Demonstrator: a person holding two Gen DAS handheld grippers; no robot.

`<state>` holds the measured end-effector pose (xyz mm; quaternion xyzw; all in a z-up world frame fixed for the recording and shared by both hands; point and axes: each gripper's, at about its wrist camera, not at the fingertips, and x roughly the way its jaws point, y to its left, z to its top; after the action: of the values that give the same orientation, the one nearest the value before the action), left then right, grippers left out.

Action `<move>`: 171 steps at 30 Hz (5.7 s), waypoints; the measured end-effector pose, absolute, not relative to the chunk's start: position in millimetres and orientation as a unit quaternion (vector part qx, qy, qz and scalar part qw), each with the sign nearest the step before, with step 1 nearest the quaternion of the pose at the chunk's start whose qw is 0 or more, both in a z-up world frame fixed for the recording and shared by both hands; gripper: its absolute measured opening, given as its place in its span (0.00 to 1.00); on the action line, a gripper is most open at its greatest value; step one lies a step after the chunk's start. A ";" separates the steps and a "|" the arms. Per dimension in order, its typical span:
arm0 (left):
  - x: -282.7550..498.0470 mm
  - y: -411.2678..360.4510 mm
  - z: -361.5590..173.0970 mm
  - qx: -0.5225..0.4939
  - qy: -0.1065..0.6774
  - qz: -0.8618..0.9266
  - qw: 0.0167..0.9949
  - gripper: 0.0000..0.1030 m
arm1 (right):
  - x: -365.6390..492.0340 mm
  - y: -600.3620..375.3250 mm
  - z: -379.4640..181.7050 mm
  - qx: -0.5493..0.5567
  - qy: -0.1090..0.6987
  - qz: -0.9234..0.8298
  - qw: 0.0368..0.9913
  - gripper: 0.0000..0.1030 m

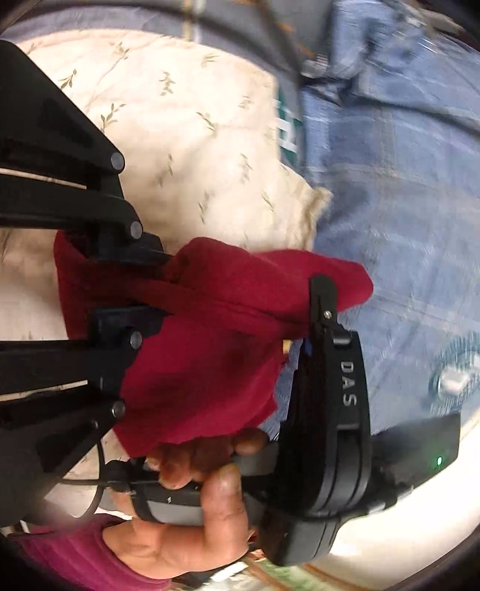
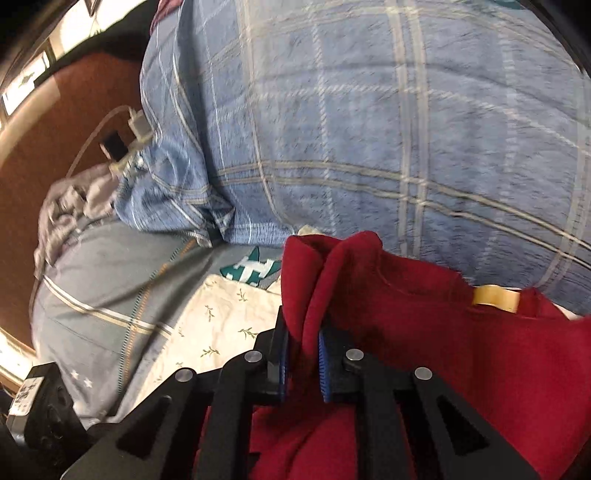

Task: Fold small clothes

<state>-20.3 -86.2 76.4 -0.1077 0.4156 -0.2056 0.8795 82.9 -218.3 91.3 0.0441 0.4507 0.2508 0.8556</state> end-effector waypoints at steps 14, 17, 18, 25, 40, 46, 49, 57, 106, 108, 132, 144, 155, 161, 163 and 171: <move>-22.4 -279.8 113.7 -0.016 0.405 -0.354 0.843 0.12 | 44.9 -436.4 115.7 0.141 0.404 0.128 0.895 0.11; -14.6 -313.4 87.1 -0.007 0.435 -0.364 0.824 0.12 | 55.5 -471.1 75.1 0.176 0.442 0.088 0.876 0.11; -12.3 -320.9 77.7 -0.004 0.448 -0.363 0.817 0.15 | 58.6 -478.3 59.7 0.185 0.456 0.081 0.867 0.11; -36.8 -273.2 112.6 -0.012 0.436 -0.385 0.814 0.64 | 23.7 -506.8 71.4 0.267 0.424 0.101 0.859 0.46; -22.5 -208.9 91.5 0.008 0.441 -0.244 0.864 0.66 | -13.9 -459.3 71.8 0.185 0.444 0.101 0.871 0.20; -15.9 -224.6 86.7 0.018 0.438 -0.226 0.870 0.66 | -18.8 -456.5 54.7 0.093 0.456 0.050 0.884 0.21; -15.1 -232.2 79.1 0.021 0.444 -0.224 0.868 0.66 | -24.1 -471.8 63.0 0.145 0.438 0.055 0.886 0.32; -9.4 -235.7 66.0 0.017 0.450 -0.204 0.869 0.66 | 4.9 -476.7 69.6 0.151 0.431 0.048 0.888 0.54; 55.5 -233.4 36.7 -0.118 0.499 -0.288 0.809 0.82 | 27.6 -492.2 26.6 0.235 0.431 0.122 0.862 0.57; 51.0 -235.7 45.0 -0.114 0.499 -0.305 0.804 0.66 | 23.6 -491.9 36.1 0.239 0.424 0.125 0.865 0.44; -77.5 -112.8 82.1 -0.036 0.461 -0.172 0.870 0.62 | -128.5 -355.4 120.3 0.036 0.402 0.211 0.890 0.46; -87.4 -119.9 86.5 -0.006 0.420 -0.146 0.896 0.73 | -141.2 -328.5 79.6 -0.058 0.421 0.156 0.891 0.40; -101.7 -111.1 99.7 -0.013 0.395 -0.127 0.910 0.82 | -148.6 -351.0 103.7 0.046 0.400 0.096 0.910 0.56; -109.3 -112.1 105.3 -0.015 0.389 -0.130 0.912 0.84 | -157.9 -350.5 105.5 0.057 0.389 0.078 0.916 0.68; -111.9 -112.3 107.8 -0.020 0.386 -0.133 0.913 0.85 | -160.4 -349.5 106.2 0.060 0.387 0.075 0.917 0.70; -118.4 -110.8 113.2 -0.022 0.373 -0.132 0.918 1.00 | -162.6 -346.1 104.5 0.053 0.386 0.066 0.919 0.72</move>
<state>-118.4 -110.8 113.2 -0.0219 0.3732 -0.1317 0.9181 -162.6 -346.1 104.5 0.0526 0.3855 0.0661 0.9188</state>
